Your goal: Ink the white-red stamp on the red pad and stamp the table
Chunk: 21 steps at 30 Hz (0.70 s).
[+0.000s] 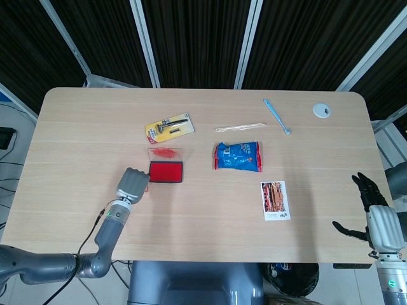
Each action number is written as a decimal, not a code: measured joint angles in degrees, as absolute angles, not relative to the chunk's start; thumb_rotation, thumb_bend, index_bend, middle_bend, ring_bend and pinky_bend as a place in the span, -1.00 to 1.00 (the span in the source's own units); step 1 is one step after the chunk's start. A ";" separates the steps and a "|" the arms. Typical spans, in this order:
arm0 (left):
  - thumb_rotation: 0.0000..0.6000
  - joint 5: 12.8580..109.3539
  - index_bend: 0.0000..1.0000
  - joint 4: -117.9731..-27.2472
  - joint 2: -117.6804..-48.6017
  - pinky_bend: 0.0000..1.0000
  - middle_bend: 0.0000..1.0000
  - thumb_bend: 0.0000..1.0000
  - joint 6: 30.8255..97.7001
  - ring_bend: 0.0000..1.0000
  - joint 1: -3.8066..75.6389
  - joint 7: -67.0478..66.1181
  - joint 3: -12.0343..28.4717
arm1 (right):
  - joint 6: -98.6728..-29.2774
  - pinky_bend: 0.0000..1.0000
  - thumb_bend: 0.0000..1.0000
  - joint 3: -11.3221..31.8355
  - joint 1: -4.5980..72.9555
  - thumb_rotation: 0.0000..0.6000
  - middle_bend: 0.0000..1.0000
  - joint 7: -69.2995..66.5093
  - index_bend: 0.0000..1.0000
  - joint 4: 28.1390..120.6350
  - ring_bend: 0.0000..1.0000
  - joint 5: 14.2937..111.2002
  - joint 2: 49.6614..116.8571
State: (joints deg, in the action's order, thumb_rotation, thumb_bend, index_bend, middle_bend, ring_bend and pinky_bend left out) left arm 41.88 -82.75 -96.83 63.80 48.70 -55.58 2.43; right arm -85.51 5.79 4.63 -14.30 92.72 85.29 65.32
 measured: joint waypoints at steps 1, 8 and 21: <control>1.00 41.92 0.39 -82.43 -97.10 0.07 0.40 -0.18 63.72 -0.02 48.65 -55.56 2.39 | -85.46 -0.63 -0.78 5.79 4.63 1.00 -1.00 -14.32 -1.00 92.73 -1.00 85.26 65.31; 1.00 41.70 0.37 -81.44 -98.06 0.05 0.38 -0.24 63.29 -0.03 48.53 -55.97 2.37 | -85.38 -0.63 -0.78 5.78 4.65 1.00 -1.00 -14.38 -1.00 92.78 -1.00 85.21 65.29; 1.00 40.59 0.23 -80.81 -98.65 -0.02 0.24 -0.32 63.16 -0.10 48.52 -57.67 2.70 | -85.44 -0.63 -0.77 5.77 4.64 1.00 -1.00 -14.38 -1.00 92.75 -1.00 85.25 65.31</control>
